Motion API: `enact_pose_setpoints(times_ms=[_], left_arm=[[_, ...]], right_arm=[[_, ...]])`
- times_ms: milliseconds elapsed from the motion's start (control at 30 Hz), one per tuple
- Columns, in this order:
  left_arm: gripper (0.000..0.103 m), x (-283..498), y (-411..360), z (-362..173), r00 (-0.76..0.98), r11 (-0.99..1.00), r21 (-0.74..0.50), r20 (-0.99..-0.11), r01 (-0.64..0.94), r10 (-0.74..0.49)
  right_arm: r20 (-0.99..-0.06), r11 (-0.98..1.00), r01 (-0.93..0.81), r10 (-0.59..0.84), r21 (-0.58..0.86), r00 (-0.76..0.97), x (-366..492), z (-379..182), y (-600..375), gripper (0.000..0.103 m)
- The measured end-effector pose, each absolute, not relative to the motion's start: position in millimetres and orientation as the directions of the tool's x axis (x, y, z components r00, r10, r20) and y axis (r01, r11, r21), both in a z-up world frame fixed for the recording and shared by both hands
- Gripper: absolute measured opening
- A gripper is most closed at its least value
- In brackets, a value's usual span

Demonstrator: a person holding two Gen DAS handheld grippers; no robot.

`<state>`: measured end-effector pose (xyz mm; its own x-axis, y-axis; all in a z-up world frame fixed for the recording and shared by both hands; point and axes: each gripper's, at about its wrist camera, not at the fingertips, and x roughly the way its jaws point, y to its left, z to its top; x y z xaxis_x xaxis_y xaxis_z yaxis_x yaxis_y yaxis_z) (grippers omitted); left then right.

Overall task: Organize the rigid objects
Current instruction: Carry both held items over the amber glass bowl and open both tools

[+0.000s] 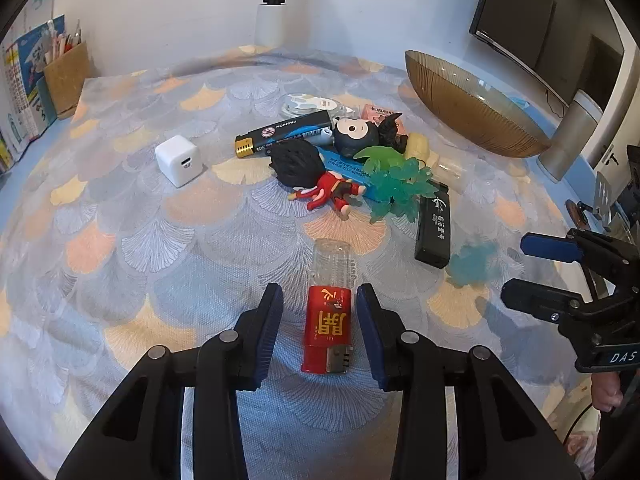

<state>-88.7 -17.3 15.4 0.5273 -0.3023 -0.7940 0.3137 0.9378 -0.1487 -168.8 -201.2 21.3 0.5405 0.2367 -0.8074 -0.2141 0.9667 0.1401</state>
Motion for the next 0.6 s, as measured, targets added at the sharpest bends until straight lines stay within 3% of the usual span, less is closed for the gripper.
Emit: enact_pose_setpoints(times_ms=[200,233,300,333,367,600], left_arm=[[0.034,-88.3,-27.2,14.8,0.541,0.939,-0.107,-0.793,0.326,-0.279],[0.026,-88.2,-29.4,14.6,0.549,0.941,-0.089,-0.793,0.325,-0.265],[0.02,-88.5,-30.6,14.5,0.555,0.941,-0.082,-0.79,0.327,-0.262],[0.02,-88.2,-29.8,14.5,0.556,0.941,-0.092,-0.787,0.326,-0.269],[0.02,-88.3,-28.6,14.4,0.557,0.941,-0.101,-0.783,0.324,-0.276],[0.02,-90.7,-26.0,32.6,0.588,0.931,-0.161,-0.736,0.329,-0.335]], right_arm=[[-0.818,0.961,-0.244,0.246,0.134,0.52,-156.7,11.6,-178.9,0.071],[-0.82,0.963,-0.237,0.238,0.129,0.521,-153.4,9.7,-177.1,0.071],[-0.822,0.961,-0.235,0.249,0.145,0.513,-146.8,5.4,-176.2,0.062],[-0.821,0.96,-0.239,0.254,0.148,0.511,-145.6,4.4,-176.2,0.045],[-0.818,0.96,-0.243,0.248,0.137,0.518,-146.0,4.9,-175.9,0.038],[-0.8,0.96,-0.253,0.243,0.118,0.549,-164.0,19.2,-188.3,0.037]])
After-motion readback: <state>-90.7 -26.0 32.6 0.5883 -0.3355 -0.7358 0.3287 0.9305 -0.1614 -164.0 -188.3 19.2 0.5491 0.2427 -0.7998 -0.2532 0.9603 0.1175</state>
